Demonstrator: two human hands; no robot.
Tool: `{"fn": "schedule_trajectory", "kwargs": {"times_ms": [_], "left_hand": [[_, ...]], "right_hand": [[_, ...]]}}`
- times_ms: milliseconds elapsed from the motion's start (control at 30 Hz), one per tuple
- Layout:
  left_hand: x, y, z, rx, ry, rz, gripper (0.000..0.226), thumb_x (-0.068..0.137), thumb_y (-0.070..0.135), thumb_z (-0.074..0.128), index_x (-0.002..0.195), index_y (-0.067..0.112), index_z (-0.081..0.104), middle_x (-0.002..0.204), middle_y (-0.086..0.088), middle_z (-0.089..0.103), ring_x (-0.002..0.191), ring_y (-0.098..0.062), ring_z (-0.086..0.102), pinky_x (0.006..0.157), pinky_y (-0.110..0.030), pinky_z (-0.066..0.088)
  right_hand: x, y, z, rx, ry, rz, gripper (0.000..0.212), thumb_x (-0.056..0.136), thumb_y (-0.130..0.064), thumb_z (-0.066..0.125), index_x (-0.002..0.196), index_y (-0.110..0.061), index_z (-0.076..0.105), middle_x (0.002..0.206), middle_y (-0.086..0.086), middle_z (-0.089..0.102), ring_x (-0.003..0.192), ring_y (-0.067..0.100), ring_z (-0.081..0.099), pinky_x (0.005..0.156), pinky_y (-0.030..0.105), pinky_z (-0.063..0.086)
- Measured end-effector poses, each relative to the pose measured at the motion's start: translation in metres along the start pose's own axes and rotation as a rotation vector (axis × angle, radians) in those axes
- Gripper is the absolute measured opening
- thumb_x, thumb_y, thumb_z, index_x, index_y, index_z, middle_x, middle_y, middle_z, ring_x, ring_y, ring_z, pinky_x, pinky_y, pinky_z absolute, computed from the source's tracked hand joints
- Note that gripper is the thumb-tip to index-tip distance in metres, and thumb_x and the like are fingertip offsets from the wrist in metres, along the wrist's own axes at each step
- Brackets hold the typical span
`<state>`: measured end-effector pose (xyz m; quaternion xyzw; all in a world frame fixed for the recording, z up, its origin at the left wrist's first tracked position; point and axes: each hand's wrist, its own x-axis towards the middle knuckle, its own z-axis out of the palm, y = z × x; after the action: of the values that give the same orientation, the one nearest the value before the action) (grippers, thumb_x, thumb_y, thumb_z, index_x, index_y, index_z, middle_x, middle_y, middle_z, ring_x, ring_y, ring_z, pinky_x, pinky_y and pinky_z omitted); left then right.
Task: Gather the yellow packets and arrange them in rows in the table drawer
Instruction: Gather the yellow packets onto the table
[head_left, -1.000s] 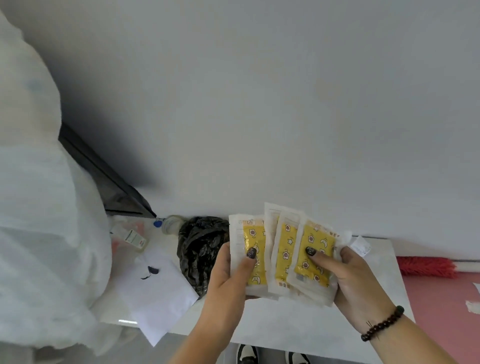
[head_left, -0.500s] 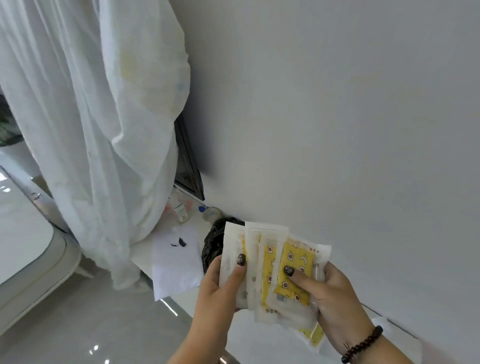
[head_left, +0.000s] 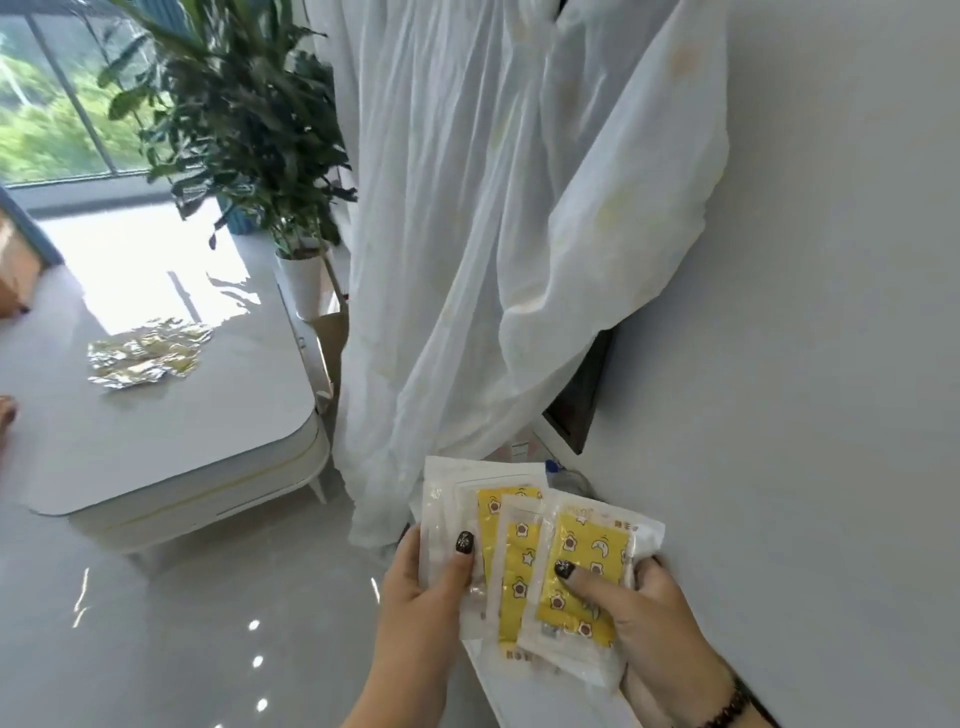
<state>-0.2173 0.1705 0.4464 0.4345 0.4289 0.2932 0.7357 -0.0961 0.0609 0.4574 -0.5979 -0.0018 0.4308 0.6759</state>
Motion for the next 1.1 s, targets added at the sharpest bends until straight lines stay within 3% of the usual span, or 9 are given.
{"fn": "schedule_trajectory", "kwargs": {"times_ms": [167, 300, 467, 567, 633, 767, 867, 933, 1100], "left_hand": [[0.038, 0.045, -0.084, -0.029, 0.106, 0.074, 0.022, 0.087, 0.001, 0.063, 0.104, 0.015, 0.065, 0.093, -0.01, 0.076, 0.089, -0.033, 0.072, 0.084, -0.052, 0.055], [0.068, 0.08, -0.156, -0.001, 0.116, 0.134, 0.027, 0.086, -0.007, 0.061, 0.1, 0.017, 0.063, 0.082, -0.003, 0.076, 0.075, -0.019, 0.071, 0.066, -0.035, 0.058], [0.1, 0.118, -0.24, -0.04, 0.144, 0.111, 0.033, 0.089, -0.007, 0.056, 0.108, 0.019, 0.062, 0.086, -0.003, 0.076, 0.081, -0.024, 0.072, 0.081, -0.052, 0.056], [0.12, 0.133, -0.282, -0.038, 0.185, 0.138, 0.027, 0.09, -0.001, 0.057, 0.111, 0.016, 0.059, 0.086, 0.002, 0.077, 0.078, -0.014, 0.073, 0.065, -0.027, 0.057], [0.133, 0.141, -0.306, -0.01, 0.215, 0.149, 0.027, 0.088, 0.003, 0.064, 0.111, 0.017, 0.058, 0.086, 0.006, 0.076, 0.077, -0.009, 0.072, 0.062, -0.02, 0.054], [0.171, 0.155, -0.343, 0.023, 0.32, 0.148, 0.032, 0.079, 0.016, 0.075, 0.107, 0.02, 0.06, 0.085, 0.006, 0.076, 0.079, -0.009, 0.071, 0.063, -0.019, 0.053], [0.208, 0.172, -0.363, -0.01, 0.397, 0.117, 0.042, 0.063, 0.025, 0.079, 0.102, 0.019, 0.064, 0.087, 0.001, 0.076, 0.087, -0.021, 0.072, 0.077, -0.038, 0.057], [0.239, 0.186, -0.379, -0.051, 0.439, 0.106, 0.037, 0.066, 0.021, 0.083, 0.099, 0.02, 0.066, 0.086, -0.001, 0.076, 0.087, -0.026, 0.072, 0.082, -0.048, 0.056], [0.326, 0.233, -0.417, -0.148, 0.543, 0.107, 0.022, 0.084, 0.021, 0.069, 0.105, 0.016, 0.065, 0.085, 0.001, 0.077, 0.072, -0.015, 0.073, 0.06, -0.028, 0.055]], "right_hand": [[0.033, 0.015, 0.106, -0.071, -0.021, -0.046, 0.032, 0.075, 0.008, 0.071, 0.103, -0.005, 0.061, 0.089, 0.015, 0.074, 0.079, 0.034, 0.072, 0.07, 0.044, 0.058], [0.055, 0.036, 0.201, -0.126, -0.105, -0.055, 0.027, 0.075, 0.006, 0.072, 0.095, -0.008, 0.061, 0.086, 0.014, 0.075, 0.079, 0.034, 0.072, 0.077, 0.049, 0.056], [0.078, 0.072, 0.308, -0.176, -0.217, 0.0, 0.032, 0.074, 0.003, 0.073, 0.103, -0.004, 0.061, 0.088, 0.015, 0.075, 0.082, 0.036, 0.072, 0.081, 0.055, 0.055], [0.089, 0.09, 0.359, -0.213, -0.272, 0.026, 0.031, 0.074, 0.007, 0.073, 0.101, -0.002, 0.062, 0.09, 0.019, 0.074, 0.085, 0.04, 0.07, 0.083, 0.057, 0.054], [0.098, 0.097, 0.389, -0.273, -0.312, 0.034, 0.032, 0.073, 0.007, 0.074, 0.1, -0.003, 0.062, 0.089, 0.019, 0.074, 0.085, 0.04, 0.07, 0.083, 0.057, 0.053], [0.126, 0.104, 0.443, -0.346, -0.34, 0.053, 0.033, 0.069, 0.006, 0.078, 0.098, -0.003, 0.063, 0.087, 0.018, 0.074, 0.084, 0.039, 0.07, 0.083, 0.057, 0.054], [0.155, 0.102, 0.483, -0.325, -0.349, 0.105, 0.034, 0.07, 0.005, 0.077, 0.1, 0.0, 0.064, 0.089, 0.02, 0.074, 0.084, 0.041, 0.07, 0.083, 0.058, 0.053], [0.178, 0.099, 0.511, -0.278, -0.364, 0.165, 0.029, 0.073, 0.006, 0.074, 0.1, 0.002, 0.063, 0.09, 0.023, 0.073, 0.085, 0.043, 0.069, 0.084, 0.06, 0.052], [0.244, 0.083, 0.595, -0.222, -0.415, 0.299, 0.032, 0.073, 0.004, 0.072, 0.104, 0.004, 0.061, 0.093, 0.028, 0.071, 0.088, 0.046, 0.068, 0.085, 0.064, 0.05]]}}
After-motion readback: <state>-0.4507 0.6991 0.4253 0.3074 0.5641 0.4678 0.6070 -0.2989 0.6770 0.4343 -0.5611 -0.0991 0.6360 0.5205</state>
